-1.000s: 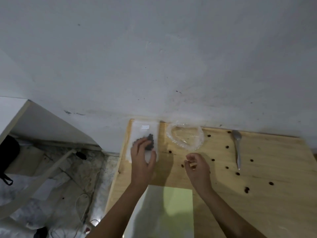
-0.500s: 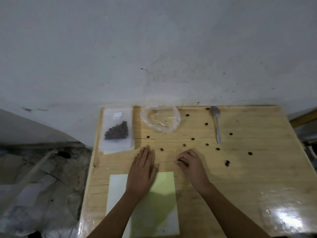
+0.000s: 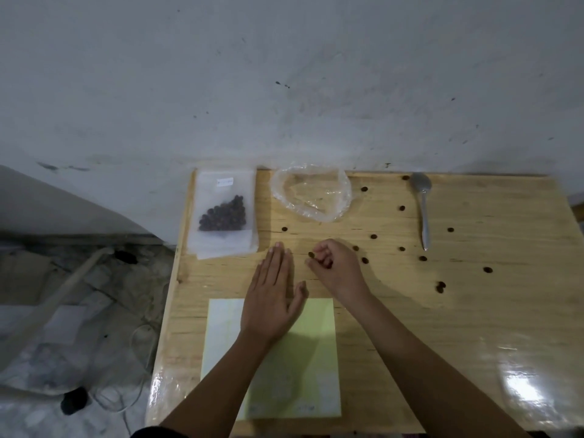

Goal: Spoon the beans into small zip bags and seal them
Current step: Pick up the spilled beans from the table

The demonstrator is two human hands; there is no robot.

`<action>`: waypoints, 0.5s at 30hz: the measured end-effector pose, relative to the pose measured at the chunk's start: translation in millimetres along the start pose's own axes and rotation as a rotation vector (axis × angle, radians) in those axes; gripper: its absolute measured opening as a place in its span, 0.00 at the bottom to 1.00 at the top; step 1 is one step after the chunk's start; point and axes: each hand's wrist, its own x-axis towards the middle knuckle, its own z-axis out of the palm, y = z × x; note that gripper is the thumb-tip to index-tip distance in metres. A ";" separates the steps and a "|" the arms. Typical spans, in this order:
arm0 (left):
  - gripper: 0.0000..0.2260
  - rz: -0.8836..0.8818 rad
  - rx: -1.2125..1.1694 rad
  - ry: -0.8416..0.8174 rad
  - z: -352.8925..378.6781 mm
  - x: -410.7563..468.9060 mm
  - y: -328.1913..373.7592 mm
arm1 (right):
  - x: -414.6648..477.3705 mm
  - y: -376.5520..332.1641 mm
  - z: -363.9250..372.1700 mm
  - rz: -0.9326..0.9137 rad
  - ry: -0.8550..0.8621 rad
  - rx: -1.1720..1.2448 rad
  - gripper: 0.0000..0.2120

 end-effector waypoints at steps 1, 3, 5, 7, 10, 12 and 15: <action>0.30 0.001 -0.004 0.001 -0.4 -0.3 0.2 | 1.8 0.4 2.8 -0.022 0.006 -0.038 0.07; 0.30 0.000 -0.014 0.007 -1.1 -0.1 0.5 | 4.5 1.6 6.0 -0.057 0.005 -0.102 0.06; 0.30 -0.001 -0.020 0.013 -1.6 0.9 0.3 | 6.6 0.6 7.7 -0.082 -0.022 -0.176 0.05; 0.30 0.001 -0.026 0.009 -1.7 1.2 0.0 | 7.6 -2.4 8.6 -0.093 -0.076 -0.258 0.04; 0.30 0.003 -0.039 0.006 -2.3 0.2 1.0 | 8.7 -5.7 6.6 -0.051 -0.098 -0.258 0.04; 0.30 0.002 -0.044 0.010 -2.3 0.0 1.2 | 9.7 -10.3 1.3 0.061 -0.069 -0.037 0.07; 0.30 -0.001 -0.038 0.018 -2.0 0.3 -0.1 | 13.2 -19.7 -0.5 0.132 -0.093 0.194 0.07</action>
